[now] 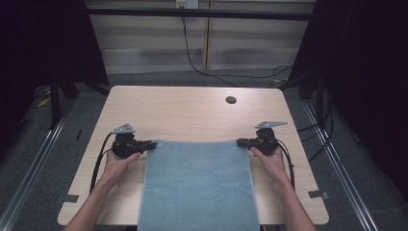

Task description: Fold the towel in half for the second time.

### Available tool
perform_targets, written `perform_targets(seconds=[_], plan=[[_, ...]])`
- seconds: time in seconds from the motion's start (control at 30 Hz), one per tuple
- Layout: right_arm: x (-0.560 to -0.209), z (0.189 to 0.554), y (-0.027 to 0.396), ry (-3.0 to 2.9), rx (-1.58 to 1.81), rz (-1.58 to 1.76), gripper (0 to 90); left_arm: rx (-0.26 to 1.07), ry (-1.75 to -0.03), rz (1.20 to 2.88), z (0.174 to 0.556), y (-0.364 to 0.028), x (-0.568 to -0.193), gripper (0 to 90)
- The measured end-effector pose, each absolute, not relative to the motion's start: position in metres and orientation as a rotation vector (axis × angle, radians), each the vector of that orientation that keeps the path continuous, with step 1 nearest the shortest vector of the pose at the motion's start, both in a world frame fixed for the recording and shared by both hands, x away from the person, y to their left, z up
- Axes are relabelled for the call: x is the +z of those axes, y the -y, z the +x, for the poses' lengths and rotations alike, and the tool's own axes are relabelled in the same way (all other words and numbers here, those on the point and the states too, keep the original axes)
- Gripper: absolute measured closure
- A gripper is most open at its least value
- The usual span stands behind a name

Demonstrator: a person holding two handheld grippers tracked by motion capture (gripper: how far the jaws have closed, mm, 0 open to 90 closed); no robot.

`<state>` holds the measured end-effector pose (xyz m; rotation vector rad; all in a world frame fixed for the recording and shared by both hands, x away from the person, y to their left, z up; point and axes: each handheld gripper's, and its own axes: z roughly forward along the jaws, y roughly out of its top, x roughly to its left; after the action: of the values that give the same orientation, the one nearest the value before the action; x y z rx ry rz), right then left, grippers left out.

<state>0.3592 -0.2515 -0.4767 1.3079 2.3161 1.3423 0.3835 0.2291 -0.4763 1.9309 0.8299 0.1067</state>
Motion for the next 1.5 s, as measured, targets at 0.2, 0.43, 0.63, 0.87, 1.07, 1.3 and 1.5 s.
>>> perform_targets(seconds=[0.2, 0.43, 0.63, 0.87, 1.07, 1.3, 1.5], plan=[[-0.445, 0.363, 0.258, -2.242, 1.532, 1.274, 85.0, 0.089, -0.822, 1.858, 0.390, -0.230, -0.455, 82.3], [-0.407, 0.376, 0.256, -2.196, 1.557, 1.224, 85.2, 0.143, -0.792, 1.803, 0.403, -0.228, -0.418, 82.3], [-0.377, 0.392, 0.254, -2.154, 1.567, 1.202, 85.2, 0.251, -0.764, 1.790, 0.407, -0.227, -0.379, 82.2], [-0.351, 0.393, 0.255, -2.096, 1.634, 1.136, 85.6, 0.284, -0.737, 1.742, 0.407, -0.232, -0.357, 82.1], [-0.363, 0.378, 0.255, -2.133, 1.614, 1.118, 85.6, 0.252, -0.712, 1.754, 0.389, -0.234, -0.375, 82.0], [-0.378, 0.338, 0.262, -2.170, 1.627, 1.065, 85.3, 0.215, -0.653, 1.783, 0.346, -0.244, -0.391, 81.7], [-0.408, 0.297, 0.262, -2.249, 1.581, 1.073, 84.7, 0.157, -0.655, 1.824, 0.312, -0.245, -0.421, 80.8]])
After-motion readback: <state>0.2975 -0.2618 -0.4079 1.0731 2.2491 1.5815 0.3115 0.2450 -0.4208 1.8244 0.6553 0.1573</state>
